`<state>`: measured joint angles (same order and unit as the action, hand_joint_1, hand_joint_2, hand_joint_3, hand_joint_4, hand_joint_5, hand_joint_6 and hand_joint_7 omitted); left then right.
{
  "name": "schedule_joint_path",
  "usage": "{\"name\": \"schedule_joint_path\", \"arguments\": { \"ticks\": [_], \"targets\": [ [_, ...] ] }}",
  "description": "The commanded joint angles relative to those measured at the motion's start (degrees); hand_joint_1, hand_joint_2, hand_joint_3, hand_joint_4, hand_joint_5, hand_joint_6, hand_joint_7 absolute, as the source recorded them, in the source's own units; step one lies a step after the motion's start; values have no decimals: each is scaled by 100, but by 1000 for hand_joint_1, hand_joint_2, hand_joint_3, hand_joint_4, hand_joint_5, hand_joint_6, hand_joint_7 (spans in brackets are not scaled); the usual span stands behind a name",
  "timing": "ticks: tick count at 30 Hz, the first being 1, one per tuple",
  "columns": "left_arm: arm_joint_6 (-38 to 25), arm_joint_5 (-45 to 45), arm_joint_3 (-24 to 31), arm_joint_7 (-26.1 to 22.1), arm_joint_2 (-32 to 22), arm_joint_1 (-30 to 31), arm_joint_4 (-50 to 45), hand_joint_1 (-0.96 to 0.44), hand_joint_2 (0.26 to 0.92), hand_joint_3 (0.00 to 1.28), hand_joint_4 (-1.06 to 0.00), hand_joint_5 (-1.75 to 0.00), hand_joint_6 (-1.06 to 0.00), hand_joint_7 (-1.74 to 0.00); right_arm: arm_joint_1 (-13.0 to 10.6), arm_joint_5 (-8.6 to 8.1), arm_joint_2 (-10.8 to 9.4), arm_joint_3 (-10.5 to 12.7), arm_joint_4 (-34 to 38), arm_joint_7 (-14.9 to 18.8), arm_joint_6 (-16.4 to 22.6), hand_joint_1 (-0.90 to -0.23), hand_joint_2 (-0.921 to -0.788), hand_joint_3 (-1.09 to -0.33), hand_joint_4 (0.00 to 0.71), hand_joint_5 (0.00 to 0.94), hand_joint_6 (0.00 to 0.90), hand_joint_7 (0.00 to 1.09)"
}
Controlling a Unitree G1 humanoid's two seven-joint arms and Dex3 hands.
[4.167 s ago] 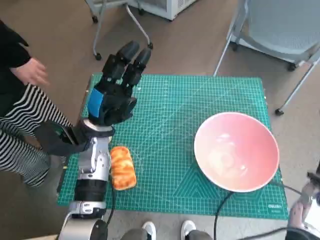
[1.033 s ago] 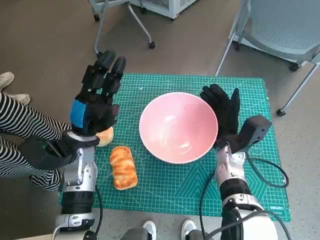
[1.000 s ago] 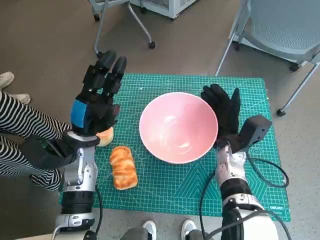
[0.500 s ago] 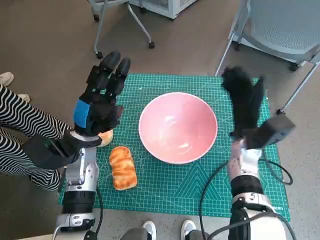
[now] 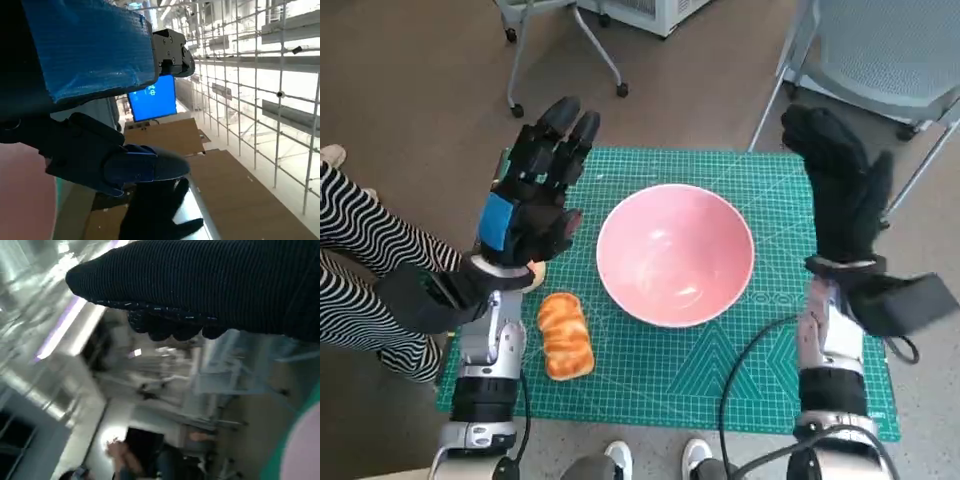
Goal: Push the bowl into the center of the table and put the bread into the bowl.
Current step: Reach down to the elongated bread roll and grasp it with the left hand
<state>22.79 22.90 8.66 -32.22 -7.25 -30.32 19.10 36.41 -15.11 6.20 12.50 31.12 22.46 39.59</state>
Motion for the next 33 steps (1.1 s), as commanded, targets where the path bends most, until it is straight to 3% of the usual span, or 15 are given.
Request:
{"name": "schedule_joint_path", "arguments": {
  "ticks": [1,15,33],
  "targets": [
    [-34,72,-34,-119,37,-246,41,-664,921,361,-112,-44,1,-439,-291,22,99,-164,-431,71,-255,-660,-921,-711,207,17,154,480],
    [-123,216,-18,-474,83,-589,203,-650,921,336,-114,-35,1,-507,-611,270,250,-374,-1257,-210,-846,-691,-921,-690,233,19,148,511],
    [-128,150,-2,-647,-171,-668,87,-646,921,336,-108,-33,1,-489,-623,443,217,-640,-1501,-358,-1235,-692,-921,-707,232,7,98,580]
  ]
}}
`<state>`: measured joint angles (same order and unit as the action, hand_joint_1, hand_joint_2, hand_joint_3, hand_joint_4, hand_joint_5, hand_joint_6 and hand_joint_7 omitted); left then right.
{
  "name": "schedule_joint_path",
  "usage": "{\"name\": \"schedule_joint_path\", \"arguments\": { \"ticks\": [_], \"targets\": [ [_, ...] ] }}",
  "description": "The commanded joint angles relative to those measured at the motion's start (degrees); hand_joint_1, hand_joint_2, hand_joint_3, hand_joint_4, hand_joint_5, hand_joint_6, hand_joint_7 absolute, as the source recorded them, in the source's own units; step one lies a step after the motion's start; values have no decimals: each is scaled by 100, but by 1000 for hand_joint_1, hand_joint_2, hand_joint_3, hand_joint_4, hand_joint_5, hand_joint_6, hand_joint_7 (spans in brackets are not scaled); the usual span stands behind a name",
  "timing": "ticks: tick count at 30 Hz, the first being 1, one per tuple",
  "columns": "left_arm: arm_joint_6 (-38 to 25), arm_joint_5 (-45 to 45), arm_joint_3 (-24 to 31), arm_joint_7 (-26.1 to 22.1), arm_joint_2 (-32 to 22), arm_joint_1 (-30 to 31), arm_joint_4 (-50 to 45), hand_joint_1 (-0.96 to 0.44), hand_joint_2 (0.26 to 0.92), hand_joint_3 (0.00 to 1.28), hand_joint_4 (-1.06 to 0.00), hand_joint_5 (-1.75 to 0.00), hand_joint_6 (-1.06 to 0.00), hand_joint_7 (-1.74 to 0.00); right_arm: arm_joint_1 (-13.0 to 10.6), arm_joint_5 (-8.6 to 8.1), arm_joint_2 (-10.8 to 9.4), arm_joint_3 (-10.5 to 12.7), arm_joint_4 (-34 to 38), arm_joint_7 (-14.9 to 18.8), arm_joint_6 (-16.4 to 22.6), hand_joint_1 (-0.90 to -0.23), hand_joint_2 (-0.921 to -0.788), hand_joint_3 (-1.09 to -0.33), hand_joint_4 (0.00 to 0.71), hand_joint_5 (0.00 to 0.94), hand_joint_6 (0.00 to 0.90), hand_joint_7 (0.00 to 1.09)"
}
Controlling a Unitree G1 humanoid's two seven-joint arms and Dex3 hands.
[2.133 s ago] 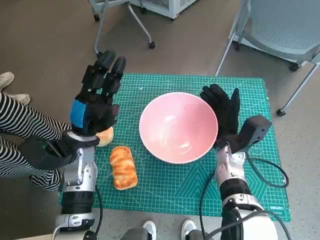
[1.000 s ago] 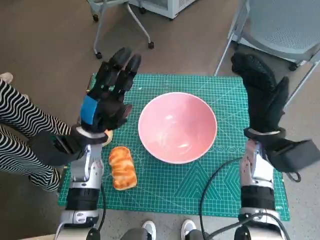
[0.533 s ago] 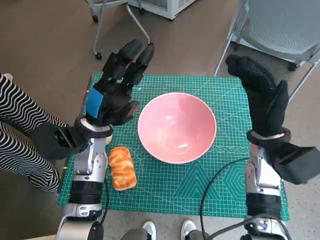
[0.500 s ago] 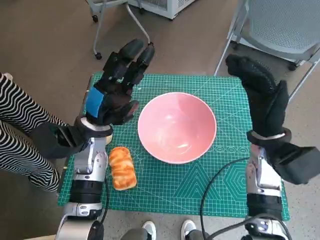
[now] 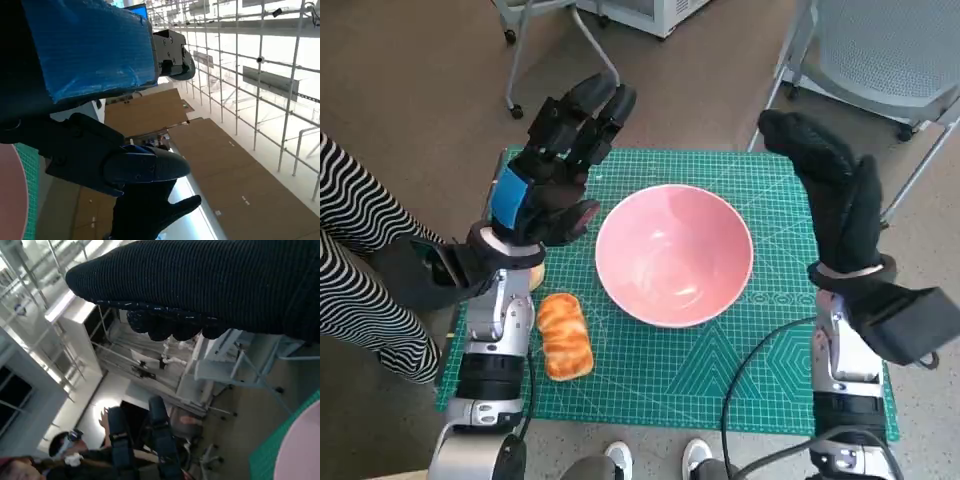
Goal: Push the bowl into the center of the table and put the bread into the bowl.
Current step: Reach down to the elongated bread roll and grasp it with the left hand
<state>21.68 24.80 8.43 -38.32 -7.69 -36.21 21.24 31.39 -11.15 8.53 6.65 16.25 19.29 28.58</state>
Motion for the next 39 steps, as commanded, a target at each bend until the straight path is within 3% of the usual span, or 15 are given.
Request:
{"name": "schedule_joint_path", "arguments": {
  "ticks": [1,8,13,16,17,25,31,39],
  "targets": [
    [-24,-43,20,-38,-149,-68,-147,-645,921,330,-108,-33,1,-487,-119,50,-12,-64,-15,-41,-138,-690,-921,-708,232,7,97,581],
    [173,-244,22,-115,-462,70,-255,-646,921,293,-112,-35,1,-506,-120,58,11,-93,0,-25,-142,-682,-921,-711,232,6,86,592],
    [863,-805,27,-462,-1165,45,-22,-609,921,250,-126,-43,1,-546,-163,34,17,-96,-13,-3,-109,-675,-921,-718,233,6,80,599],
    [1285,-1119,0,-773,-1726,-36,211,-532,867,195,-150,-55,1,-607,-192,3,34,-81,-28,13,-111,-673,-921,-722,234,6,79,603],
    [1407,-1249,-14,-841,-1923,-43,250,-460,791,146,-195,-76,-66,-622,-204,-5,38,-76,-38,15,-114,-673,-921,-724,233,5,77,604],
    [2201,-1455,-228,-1672,-2913,-112,574,-378,733,61,-226,-69,-104,-687,-289,-27,59,-33,-101,-9,-137,-690,-921,-720,238,7,70,609],
    [2870,-1663,-508,-2043,-3367,-175,792,-321,742,24,-300,-41,-247,-529,-328,-29,65,11,-96,-29,-132,-693,-921,-715,232,3,62,608],
    [3141,-1987,-871,-2254,-3801,-88,762,-213,734,2,-351,-6,-413,-282,-371,-11,51,28,-168,-81,-169,-684,-921,-717,222,0,52,604]
  ]
}}
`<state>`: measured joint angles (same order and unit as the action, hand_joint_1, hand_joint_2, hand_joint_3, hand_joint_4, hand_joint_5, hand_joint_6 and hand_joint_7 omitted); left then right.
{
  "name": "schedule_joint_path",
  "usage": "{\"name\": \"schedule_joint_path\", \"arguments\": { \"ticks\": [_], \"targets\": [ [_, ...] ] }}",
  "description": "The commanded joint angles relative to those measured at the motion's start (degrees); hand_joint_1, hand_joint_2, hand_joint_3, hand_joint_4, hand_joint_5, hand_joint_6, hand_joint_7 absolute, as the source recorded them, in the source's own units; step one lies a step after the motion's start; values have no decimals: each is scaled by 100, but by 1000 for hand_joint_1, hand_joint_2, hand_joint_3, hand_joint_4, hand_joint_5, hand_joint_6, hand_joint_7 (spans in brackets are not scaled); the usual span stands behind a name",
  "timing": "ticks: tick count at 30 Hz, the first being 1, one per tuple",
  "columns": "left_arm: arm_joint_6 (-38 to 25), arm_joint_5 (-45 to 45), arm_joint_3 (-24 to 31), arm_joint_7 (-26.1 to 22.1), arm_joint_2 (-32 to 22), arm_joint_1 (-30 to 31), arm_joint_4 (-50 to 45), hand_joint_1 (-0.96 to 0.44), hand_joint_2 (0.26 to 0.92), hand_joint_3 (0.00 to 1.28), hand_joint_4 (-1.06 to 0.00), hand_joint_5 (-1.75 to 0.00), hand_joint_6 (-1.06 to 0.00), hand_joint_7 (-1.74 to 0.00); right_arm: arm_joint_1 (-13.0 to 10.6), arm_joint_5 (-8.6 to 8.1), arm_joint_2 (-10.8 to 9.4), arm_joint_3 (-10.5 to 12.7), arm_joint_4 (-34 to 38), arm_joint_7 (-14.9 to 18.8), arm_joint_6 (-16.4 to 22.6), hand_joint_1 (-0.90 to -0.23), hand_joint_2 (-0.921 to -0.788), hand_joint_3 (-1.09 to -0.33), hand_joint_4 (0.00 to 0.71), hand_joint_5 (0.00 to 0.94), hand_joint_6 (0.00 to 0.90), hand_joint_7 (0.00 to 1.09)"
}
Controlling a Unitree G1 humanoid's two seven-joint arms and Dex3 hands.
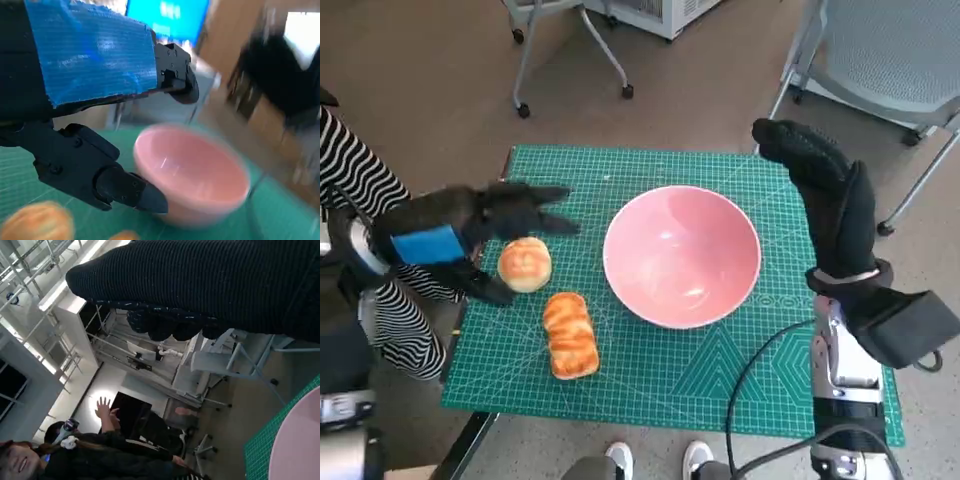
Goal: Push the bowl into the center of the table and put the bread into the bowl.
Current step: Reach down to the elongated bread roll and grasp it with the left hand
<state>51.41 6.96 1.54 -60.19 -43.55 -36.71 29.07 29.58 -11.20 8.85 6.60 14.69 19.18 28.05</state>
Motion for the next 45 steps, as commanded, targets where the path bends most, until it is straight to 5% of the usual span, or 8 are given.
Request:
{"name": "schedule_joint_path", "arguments": {
  "ticks": [1,12,36,45],
  "targets": [
    [265,-289,-237,-51,-247,-2,-40,-210,733,2,-352,-5,-423,-267,-194,-7,15,36,-10,-75,-120,-684,-921,-718,221,0,52,604],
    [761,-977,-740,230,-265,187,-38,-245,708,1,-378,-2,-530,-119,-207,-16,-1,48,35,-110,-121,-689,-921,-723,219,0,55,608],
    [759,-1867,-1690,947,188,183,613,-78,731,6,-375,-10,-520,-45,-312,-89,90,157,-14,-50,-156,-700,-921,-714,229,4,70,609],
    [990,-2857,-1996,1715,464,52,1130,-81,735,6,-422,-19,-541,-44,-349,-100,78,182,-67,-46,-181,-699,-921,-710,228,3,78,604]
  ]
}}
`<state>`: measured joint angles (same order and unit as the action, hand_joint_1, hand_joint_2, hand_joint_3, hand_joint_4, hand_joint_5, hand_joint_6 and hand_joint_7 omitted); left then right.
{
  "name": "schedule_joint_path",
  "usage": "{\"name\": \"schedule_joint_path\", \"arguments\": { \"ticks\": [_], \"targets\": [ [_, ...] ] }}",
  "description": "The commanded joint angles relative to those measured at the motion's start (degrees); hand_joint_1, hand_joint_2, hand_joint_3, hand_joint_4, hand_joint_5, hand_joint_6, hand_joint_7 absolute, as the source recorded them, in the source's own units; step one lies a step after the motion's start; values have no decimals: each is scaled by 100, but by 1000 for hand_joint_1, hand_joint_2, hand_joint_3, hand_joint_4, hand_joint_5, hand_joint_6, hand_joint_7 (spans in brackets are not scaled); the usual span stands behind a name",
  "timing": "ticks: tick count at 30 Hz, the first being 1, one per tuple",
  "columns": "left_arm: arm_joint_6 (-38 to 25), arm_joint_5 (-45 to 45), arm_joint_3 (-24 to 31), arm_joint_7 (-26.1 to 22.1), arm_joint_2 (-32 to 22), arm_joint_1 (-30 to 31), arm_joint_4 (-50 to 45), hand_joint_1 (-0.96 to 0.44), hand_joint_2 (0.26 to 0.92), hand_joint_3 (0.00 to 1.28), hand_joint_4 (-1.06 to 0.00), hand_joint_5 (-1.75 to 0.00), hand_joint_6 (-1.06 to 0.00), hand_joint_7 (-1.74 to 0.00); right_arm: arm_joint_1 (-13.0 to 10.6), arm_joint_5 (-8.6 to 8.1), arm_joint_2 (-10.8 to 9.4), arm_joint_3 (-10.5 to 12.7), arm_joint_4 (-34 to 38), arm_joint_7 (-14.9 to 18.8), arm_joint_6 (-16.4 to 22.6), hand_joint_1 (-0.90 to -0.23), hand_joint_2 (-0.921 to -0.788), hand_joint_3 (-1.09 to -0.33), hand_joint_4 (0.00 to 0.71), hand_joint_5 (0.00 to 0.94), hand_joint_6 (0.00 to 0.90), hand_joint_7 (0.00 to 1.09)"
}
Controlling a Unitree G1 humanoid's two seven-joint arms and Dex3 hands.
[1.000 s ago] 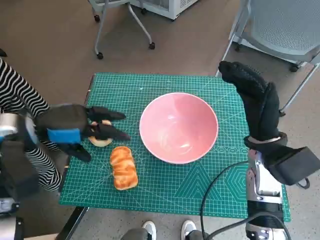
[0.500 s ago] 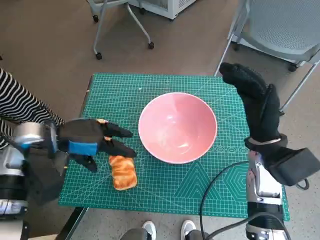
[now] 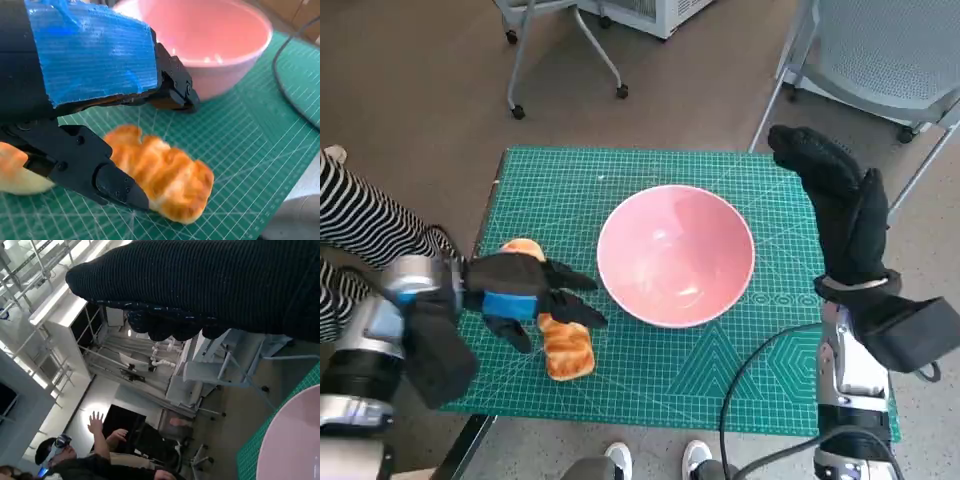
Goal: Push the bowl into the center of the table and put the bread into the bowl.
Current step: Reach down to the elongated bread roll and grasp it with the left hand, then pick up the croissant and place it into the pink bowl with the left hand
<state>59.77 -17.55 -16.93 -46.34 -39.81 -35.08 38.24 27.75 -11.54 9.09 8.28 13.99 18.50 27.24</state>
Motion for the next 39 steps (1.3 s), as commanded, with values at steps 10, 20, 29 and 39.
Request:
{"name": "schedule_joint_path", "arguments": {
  "ticks": [10,20,29,39],
  "targets": [
    [446,-872,-511,915,344,-287,1010,-15,775,22,-580,-49,-636,-68,-211,-54,9,8,-25,-1,-102,-695,-921,-711,226,2,79,596],
    [265,-676,-763,628,285,-362,1144,-96,905,110,-784,-454,-642,-928,-302,-54,15,20,-119,-15,-92,-697,-921,-709,234,5,82,590],
    [-151,22,-687,-97,-164,-308,183,-2,917,59,-712,-1059,-644,-1200,-382,-59,15,38,-192,-28,-105,-697,-921,-708,235,5,88,588],
    [-2661,2185,-396,-1825,-953,30,-2796,2,920,91,-643,-1111,-627,-1264,-426,-84,-20,34,-238,-13,-143,-697,-921,-708,235,4,91,583]
  ]
}}
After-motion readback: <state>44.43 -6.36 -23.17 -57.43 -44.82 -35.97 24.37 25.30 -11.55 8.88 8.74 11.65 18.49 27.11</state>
